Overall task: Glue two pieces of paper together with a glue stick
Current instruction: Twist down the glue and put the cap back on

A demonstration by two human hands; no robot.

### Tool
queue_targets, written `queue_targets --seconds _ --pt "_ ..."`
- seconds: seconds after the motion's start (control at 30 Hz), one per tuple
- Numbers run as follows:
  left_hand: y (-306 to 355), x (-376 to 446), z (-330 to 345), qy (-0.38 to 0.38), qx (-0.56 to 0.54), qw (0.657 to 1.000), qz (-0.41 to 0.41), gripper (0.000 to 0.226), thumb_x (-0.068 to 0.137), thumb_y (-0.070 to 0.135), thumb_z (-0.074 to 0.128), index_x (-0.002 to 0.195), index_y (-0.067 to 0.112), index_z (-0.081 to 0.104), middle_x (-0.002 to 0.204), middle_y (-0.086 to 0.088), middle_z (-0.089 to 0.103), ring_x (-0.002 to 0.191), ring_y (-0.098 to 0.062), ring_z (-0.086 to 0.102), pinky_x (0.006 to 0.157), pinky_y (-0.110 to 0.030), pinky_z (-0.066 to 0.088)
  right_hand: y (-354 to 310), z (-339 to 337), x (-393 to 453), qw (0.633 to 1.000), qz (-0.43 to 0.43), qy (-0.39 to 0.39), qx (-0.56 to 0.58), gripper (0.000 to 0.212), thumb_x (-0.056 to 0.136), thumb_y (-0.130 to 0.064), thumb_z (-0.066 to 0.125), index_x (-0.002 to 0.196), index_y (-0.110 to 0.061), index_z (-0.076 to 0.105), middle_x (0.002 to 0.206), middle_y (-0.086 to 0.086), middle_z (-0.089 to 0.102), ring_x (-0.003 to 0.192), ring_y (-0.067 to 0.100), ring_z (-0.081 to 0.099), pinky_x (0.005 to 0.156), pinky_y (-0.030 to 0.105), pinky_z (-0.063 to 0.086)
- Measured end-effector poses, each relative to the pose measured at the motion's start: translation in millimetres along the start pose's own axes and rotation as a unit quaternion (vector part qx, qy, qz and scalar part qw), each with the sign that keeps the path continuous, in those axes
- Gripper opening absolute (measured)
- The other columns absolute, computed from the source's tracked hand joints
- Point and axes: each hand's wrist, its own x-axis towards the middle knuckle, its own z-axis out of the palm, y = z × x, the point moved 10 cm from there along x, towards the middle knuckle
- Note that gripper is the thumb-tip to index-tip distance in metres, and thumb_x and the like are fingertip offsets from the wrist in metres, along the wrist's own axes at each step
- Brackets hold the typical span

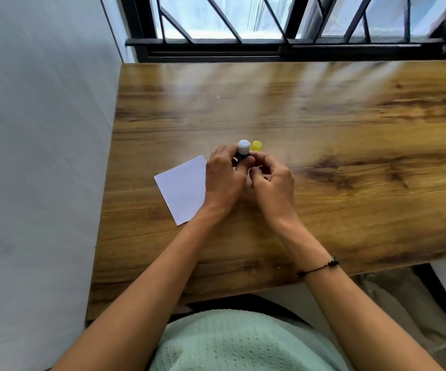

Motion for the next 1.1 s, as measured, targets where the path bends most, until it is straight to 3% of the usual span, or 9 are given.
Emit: queue_targets --seconds 0.1,0.17,0.3,0.43,0.53,0.7,0.83,1.0,1.1 --pt "10 6 -4 -0.028 -0.064 0.998 -0.002 0.021 0.079 0.022 0.062 0.095 0.008 0.066 0.091 -0.016 0.069 0.086 -0.031 0.064 0.082 -0.045 0.052 4 -3 6 0.99 0.059 -0.011 0.129 0.015 0.094 -0.024 0.047 0.092 -0.022 0.062 0.084 0.003 0.066 0.067 0.014 0.059 0.061 0.032 0.052" --pt "21 10 -9 -0.04 -0.096 0.995 -0.004 0.025 0.075 0.025 0.061 0.092 0.008 0.067 0.087 -0.014 0.07 0.085 -0.03 0.065 0.084 -0.047 0.052 10 8 5 0.964 0.135 -0.059 0.22 0.035 0.097 -0.036 0.037 0.082 -0.016 0.061 0.072 0.006 0.063 0.055 0.016 0.057 0.051 0.031 0.047" --pt "33 17 -14 -0.06 -0.125 0.99 0.001 0.014 0.08 0.016 0.064 0.089 0.007 0.067 0.083 -0.011 0.066 0.081 -0.023 0.061 0.087 -0.048 0.051 9 47 -16 0.863 0.283 -0.209 0.362 0.07 0.094 -0.057 0.02 0.066 -0.007 0.061 0.053 0.008 0.059 0.044 0.017 0.051 0.047 0.026 0.038" --pt "42 19 -14 -0.068 -0.114 0.991 0.011 0.016 0.072 0.029 0.061 0.082 0.017 0.066 0.084 -0.02 0.068 0.076 -0.026 0.061 0.081 -0.045 0.052 2 62 -24 0.771 0.344 -0.217 0.49 0.066 0.093 -0.058 0.023 0.055 -0.012 0.05 0.041 0.001 0.045 0.033 0.011 0.037 0.039 0.018 0.028" --pt "43 21 -19 -0.055 -0.105 0.993 0.012 0.026 0.071 0.031 0.06 0.087 0.012 0.068 0.084 -0.018 0.069 0.076 -0.025 0.062 0.08 -0.046 0.052 -8 67 -24 0.729 0.361 -0.217 0.54 0.057 0.094 -0.053 0.03 0.057 -0.013 0.047 0.039 -0.002 0.038 0.031 0.008 0.032 0.033 0.016 0.022" --pt "49 25 -28 -0.019 -0.077 0.996 0.03 0.015 0.082 0.019 0.064 0.09 0.007 0.067 0.076 -0.009 0.065 0.064 -0.023 0.057 0.074 -0.047 0.052 -13 68 -15 0.705 0.363 -0.165 0.587 0.041 0.095 -0.039 0.039 0.075 -0.009 0.058 0.043 0.0 0.045 0.034 0.007 0.037 0.036 0.016 0.03" --pt "51 28 -32 -0.001 -0.072 0.997 0.036 0.017 0.082 0.018 0.064 0.092 0.005 0.067 0.08 -0.01 0.066 0.081 -0.031 0.065 0.08 -0.049 0.053 -13 66 -9 0.714 0.345 -0.143 0.592 0.034 0.096 -0.034 0.04 0.085 -0.007 0.059 0.048 0.0 0.052 0.038 0.006 0.044 0.041 0.017 0.039" --pt "55 29 -32 -0.002 -0.067 0.997 0.035 0.018 0.082 0.02 0.064 0.09 0.004 0.066 0.079 -0.016 0.067 0.08 -0.035 0.064 0.078 -0.051 0.052 -14 72 -12 0.704 0.356 -0.195 0.583 0.055 0.093 -0.055 0.03 0.081 -0.008 0.057 0.046 0.0 0.05 0.036 0.008 0.042 0.046 0.019 0.037" --pt "59 31 -35 0.0 -0.063 0.997 0.04 0.018 0.082 0.02 0.065 0.09 0.005 0.066 0.085 -0.019 0.069 0.082 -0.034 0.064 0.08 -0.051 0.052 -21 72 -11 0.696 0.357 -0.222 0.583 0.048 0.096 -0.046 0.031 0.077 -0.01 0.056 0.044 -0.001 0.043 0.033 0.007 0.037 0.036 0.017 0.031"
